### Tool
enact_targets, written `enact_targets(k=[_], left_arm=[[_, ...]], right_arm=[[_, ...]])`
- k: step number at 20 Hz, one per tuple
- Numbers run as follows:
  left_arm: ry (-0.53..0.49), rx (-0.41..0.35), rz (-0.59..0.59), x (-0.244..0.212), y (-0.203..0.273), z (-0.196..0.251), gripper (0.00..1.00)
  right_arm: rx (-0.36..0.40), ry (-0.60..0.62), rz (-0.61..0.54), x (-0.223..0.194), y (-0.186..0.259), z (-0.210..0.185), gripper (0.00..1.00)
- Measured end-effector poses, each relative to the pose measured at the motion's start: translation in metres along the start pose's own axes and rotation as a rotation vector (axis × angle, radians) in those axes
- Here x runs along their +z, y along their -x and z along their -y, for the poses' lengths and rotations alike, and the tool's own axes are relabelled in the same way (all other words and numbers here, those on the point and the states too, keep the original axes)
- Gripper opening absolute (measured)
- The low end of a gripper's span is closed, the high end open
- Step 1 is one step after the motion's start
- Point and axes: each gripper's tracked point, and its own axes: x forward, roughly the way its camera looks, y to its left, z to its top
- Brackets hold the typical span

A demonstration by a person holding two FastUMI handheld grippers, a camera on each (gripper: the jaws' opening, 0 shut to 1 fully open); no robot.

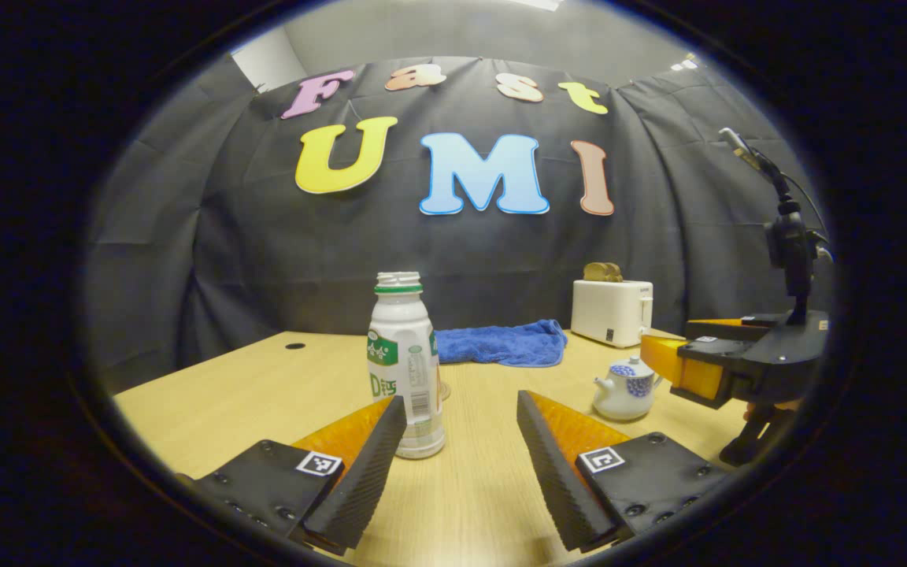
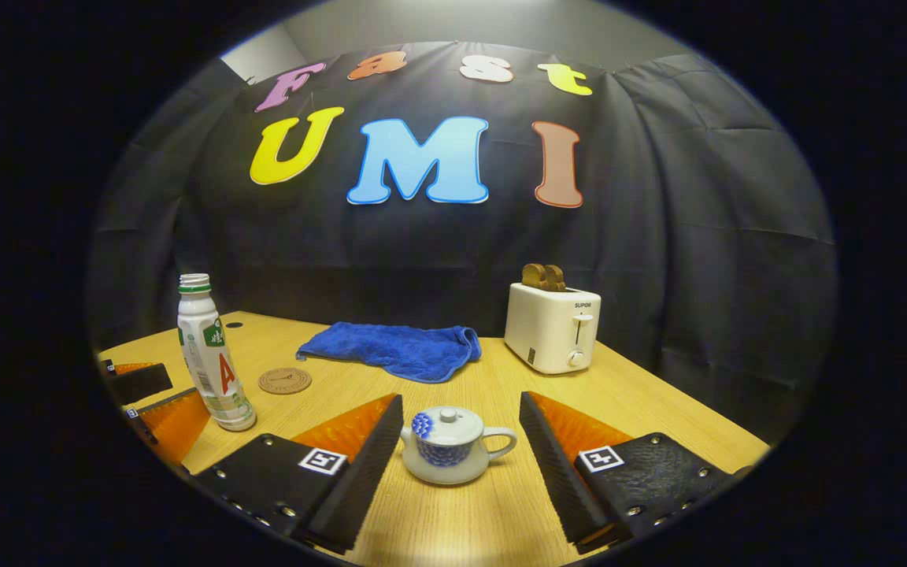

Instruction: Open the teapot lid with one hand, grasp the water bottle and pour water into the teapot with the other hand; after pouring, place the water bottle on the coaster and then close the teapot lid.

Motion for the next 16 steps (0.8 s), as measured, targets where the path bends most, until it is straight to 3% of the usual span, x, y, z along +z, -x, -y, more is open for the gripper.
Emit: enact_targets(k=[1,3,4,6,7,10,11,12,16], left_arm=[[-0.006,0.001,0.004,0.001,0.001,-0.001,0.94],[-0.012,0.000,0.008,0.006,0.002,-0.001,0.87],[-0.009,-0.002,0.012,0.009,0.003,0.000,0.94],[-0.003,-0.005,0.012,0.009,0.003,-0.001,0.88],[-0.002,-0.004,0.014,0.009,0.004,-0.001,0.94],[0.000,-0.001,0.016,0.010,0.005,-0.003,0.94],[0.003,0.000,0.018,0.011,0.005,-0.003,0.87],[0.006,0.001,0.020,0.012,0.005,-0.004,0.94],[0.020,0.002,0.023,0.012,0.006,-0.005,0.94]], right_arm=[[0.013,-0.007,-0.017,0.000,-0.005,-0.003,0.76],[0.022,-0.006,-0.052,-0.006,-0.017,-0.005,0.75],[0.031,0.005,-0.067,-0.010,-0.022,-0.008,0.75],[0.026,0.010,-0.083,-0.013,-0.030,-0.007,0.61],[0.029,0.014,-0.095,-0.014,-0.034,-0.008,0.58],[0.038,0.034,-0.113,-0.018,-0.041,-0.009,0.59],[0.040,0.040,-0.115,-0.018,-0.043,-0.009,0.58],[0.045,0.045,-0.119,-0.019,-0.045,-0.011,0.58],[0.077,0.042,-0.123,-0.020,-0.046,-0.019,0.58]])
